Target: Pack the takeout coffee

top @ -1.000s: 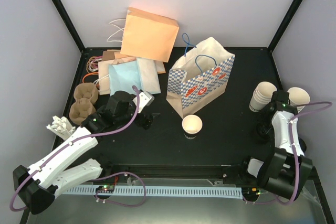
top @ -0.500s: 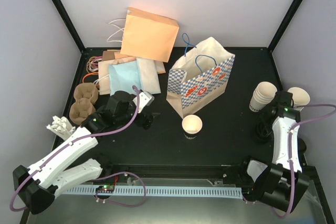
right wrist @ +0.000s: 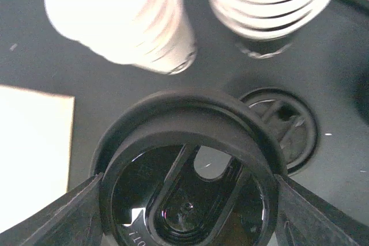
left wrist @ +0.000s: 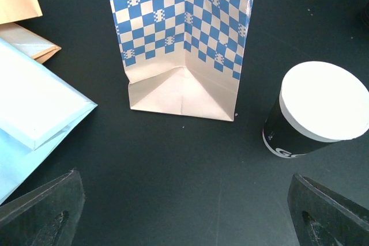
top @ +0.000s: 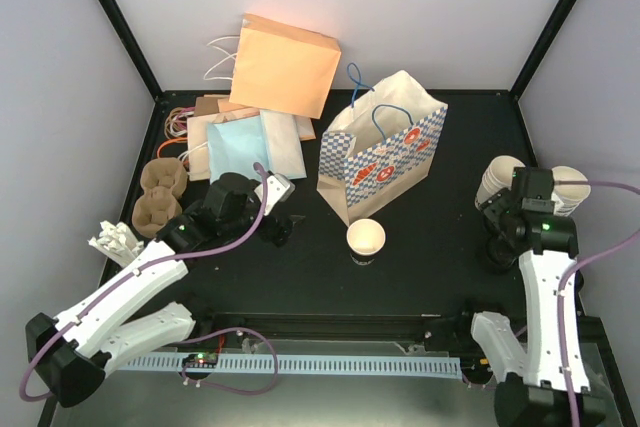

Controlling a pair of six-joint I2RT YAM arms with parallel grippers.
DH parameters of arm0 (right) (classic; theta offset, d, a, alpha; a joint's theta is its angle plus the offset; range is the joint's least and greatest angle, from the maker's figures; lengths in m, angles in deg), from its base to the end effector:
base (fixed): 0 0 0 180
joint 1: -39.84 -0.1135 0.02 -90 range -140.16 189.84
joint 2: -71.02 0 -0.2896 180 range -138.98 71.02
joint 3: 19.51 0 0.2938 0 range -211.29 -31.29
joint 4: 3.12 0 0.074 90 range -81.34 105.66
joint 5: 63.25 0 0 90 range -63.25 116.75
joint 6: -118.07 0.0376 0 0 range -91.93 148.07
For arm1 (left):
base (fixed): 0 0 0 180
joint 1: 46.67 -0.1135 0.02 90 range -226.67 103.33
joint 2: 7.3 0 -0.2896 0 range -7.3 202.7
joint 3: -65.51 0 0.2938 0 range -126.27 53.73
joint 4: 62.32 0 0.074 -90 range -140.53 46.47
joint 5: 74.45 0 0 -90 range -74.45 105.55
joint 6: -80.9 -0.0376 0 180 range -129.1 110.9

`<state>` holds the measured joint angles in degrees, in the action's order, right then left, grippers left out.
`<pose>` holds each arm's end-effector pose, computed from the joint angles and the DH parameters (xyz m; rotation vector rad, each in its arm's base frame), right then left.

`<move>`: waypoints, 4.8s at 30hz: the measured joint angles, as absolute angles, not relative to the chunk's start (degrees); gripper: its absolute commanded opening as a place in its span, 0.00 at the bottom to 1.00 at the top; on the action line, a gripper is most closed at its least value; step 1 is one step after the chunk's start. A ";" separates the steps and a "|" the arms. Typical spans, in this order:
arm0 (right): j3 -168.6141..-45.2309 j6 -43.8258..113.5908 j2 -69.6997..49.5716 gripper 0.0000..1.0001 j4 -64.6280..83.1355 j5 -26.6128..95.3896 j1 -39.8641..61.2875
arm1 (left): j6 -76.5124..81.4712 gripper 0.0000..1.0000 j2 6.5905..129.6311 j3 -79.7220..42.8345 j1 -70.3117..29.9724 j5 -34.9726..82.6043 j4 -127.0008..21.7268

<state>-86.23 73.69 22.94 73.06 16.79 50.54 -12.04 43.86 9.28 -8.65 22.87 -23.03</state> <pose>0.1604 -0.0369 0.3292 1.2610 2.2185 0.0108 0.1728 -0.1412 0.3024 0.8405 2.0373 -0.4857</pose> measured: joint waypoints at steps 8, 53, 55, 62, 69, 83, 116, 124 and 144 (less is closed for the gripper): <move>-88.46 73.08 23.64 0.75 71.95 19.28 28.02 | -12.06 0.99 44.32 9.28 -8.65 22.87 -22.96; -93.02 55.09 -4.36 0.79 61.06 16.88 -13.24 | 16.59 0.90 55.05 17.48 -7.08 39.28 -43.68; -93.68 54.81 -4.84 0.79 61.54 17.10 -13.24 | 16.59 0.90 55.73 17.48 -7.05 39.61 -43.90; -94.42 53.52 -7.37 0.80 62.20 18.74 -13.33 | 16.64 0.77 56.25 17.48 -7.05 40.20 -44.53; -94.47 52.89 -7.92 0.80 62.79 19.87 -13.42 | 17.73 0.64 58.85 17.87 -7.03 41.79 -46.41; -96.39 52.41 -11.42 0.81 63.71 18.87 -14.40 | 19.15 0.57 62.75 19.55 -6.77 44.20 -50.22; -100.28 53.72 -5.36 0.94 65.69 13.88 -14.84 | 19.74 0.99 55.55 20.58 -6.44 33.55 -46.48; -89.61 52.95 6.46 0.85 55.84 16.81 -11.86 | 24.61 0.79 47.14 25.41 -7.14 29.29 -48.34; -85.35 49.65 4.08 0.90 52.41 29.51 -4.85 | 30.14 0.53 64.36 23.42 -3.82 41.92 -61.25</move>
